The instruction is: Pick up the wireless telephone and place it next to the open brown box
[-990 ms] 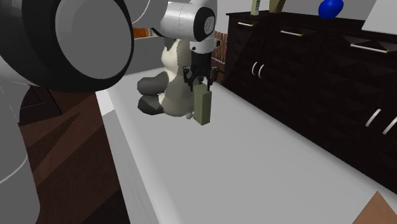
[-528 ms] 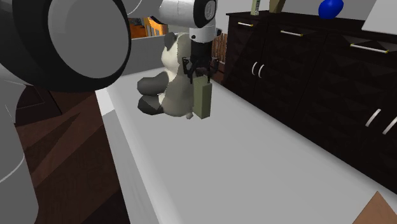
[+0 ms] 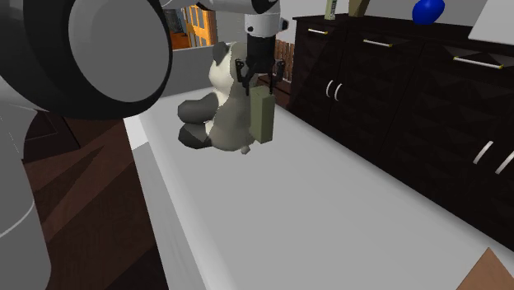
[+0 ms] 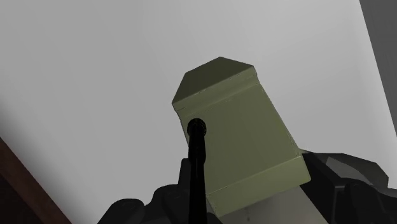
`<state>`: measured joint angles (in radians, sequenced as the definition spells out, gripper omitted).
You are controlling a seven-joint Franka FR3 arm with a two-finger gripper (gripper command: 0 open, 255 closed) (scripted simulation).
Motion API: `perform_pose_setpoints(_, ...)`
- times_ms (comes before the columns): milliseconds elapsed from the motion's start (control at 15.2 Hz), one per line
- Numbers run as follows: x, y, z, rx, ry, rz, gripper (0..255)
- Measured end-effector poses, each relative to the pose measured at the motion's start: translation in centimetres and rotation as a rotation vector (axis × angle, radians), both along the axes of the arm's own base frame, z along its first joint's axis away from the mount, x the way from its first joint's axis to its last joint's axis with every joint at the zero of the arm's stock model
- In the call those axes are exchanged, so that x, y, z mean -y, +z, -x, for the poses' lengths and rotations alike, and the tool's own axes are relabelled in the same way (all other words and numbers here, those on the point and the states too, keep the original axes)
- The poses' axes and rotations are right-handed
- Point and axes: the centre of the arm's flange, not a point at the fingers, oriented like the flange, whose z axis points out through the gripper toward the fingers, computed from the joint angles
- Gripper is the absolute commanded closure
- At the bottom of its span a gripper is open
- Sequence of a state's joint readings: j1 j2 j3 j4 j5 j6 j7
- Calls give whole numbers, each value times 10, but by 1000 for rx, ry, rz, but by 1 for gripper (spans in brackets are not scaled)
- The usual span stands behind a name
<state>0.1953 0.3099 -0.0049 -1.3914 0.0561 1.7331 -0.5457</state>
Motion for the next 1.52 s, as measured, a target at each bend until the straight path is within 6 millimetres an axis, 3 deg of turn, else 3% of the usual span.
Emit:
perform_pose_setpoints(1188, 0, 95, 1, 0, 0, 0, 255)
perform_pose_setpoints(1518, 47, 103, 23, 0, -1, 0, 255)
